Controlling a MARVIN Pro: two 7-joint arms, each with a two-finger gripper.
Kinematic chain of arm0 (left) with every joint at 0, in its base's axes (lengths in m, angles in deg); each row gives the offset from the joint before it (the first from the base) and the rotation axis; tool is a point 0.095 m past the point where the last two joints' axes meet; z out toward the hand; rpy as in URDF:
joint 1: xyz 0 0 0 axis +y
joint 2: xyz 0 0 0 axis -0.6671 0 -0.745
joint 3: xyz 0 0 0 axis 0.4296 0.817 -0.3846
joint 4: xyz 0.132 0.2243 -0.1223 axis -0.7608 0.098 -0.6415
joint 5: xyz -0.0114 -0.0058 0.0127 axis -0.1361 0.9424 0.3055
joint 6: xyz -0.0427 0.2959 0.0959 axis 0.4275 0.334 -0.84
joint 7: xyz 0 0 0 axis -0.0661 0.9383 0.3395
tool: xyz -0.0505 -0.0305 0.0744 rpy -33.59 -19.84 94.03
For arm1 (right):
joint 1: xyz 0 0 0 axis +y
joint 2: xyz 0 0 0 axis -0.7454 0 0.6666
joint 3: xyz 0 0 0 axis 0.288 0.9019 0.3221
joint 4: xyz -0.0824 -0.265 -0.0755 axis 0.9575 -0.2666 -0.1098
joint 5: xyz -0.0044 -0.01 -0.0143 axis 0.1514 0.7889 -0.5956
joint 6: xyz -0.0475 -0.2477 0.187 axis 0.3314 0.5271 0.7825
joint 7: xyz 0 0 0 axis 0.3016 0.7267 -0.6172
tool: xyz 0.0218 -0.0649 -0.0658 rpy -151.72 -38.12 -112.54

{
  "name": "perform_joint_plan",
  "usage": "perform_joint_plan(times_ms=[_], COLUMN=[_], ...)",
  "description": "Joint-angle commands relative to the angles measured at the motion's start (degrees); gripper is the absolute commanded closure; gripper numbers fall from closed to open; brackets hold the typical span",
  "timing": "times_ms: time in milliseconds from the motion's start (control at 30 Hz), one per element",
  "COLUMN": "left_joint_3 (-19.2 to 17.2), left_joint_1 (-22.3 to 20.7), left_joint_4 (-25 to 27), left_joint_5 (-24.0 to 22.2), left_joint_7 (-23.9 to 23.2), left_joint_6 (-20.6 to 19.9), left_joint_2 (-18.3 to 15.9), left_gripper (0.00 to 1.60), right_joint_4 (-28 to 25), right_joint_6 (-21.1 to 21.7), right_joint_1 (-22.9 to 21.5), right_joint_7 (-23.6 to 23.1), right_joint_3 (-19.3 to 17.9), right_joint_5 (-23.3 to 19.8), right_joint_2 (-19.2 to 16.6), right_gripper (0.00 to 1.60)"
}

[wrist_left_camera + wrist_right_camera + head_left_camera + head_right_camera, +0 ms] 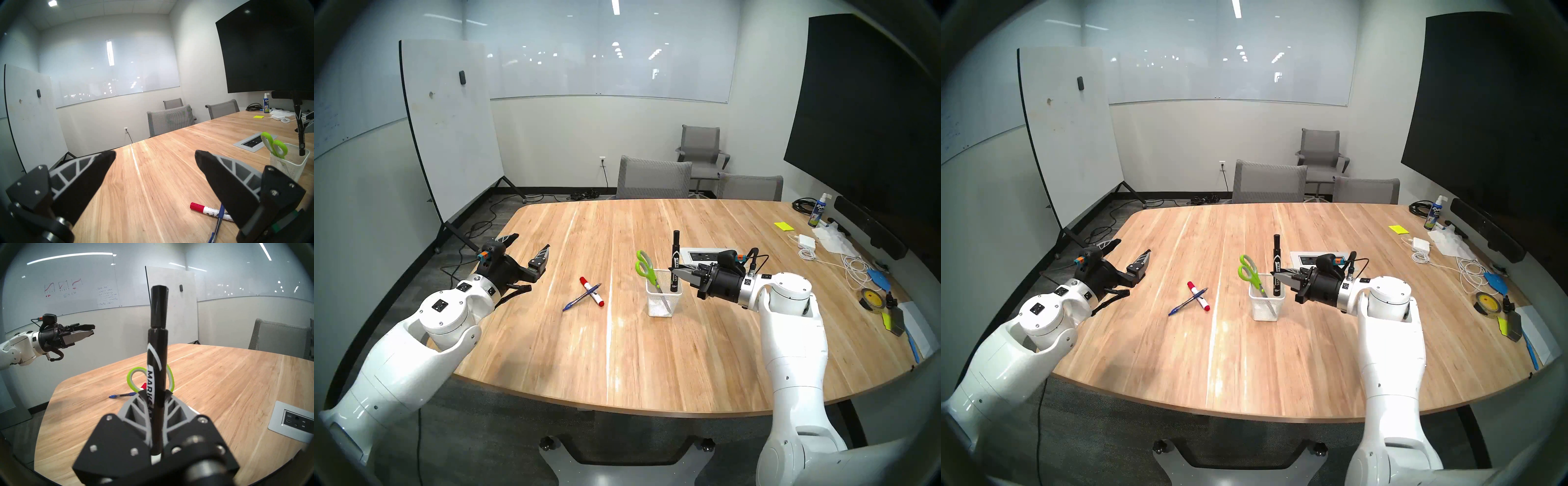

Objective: Place the pen, the marker, and the scissors into the pen holder

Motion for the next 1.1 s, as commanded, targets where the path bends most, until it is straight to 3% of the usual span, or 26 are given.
perform_joint_plan(times_ms=[0, 1067], left_joint_3=[-0.5, -0.4], left_joint_1=[-0.6, -0.6], left_joint_4=[1.1, 1.1], left_joint_5=[0.0, -0.1], left_joint_7=[0.0, 0.1], left_joint_6=[0.6, 0.6], left_joint_2=[0.1, -0.1], left_gripper=[0.00, 0.00], right_joint_4=[-0.2, 2.7], right_joint_6=[-0.3, 0.4], right_joint_1=[-0.8, 0.0], right_joint_7=[-0.2, 1.0], right_joint_3=[0.5, 2.3], right_joint_5=[0.1, 3.0], right_joint_2=[0.0, -0.6], right_gripper=[1.60, 1.60])
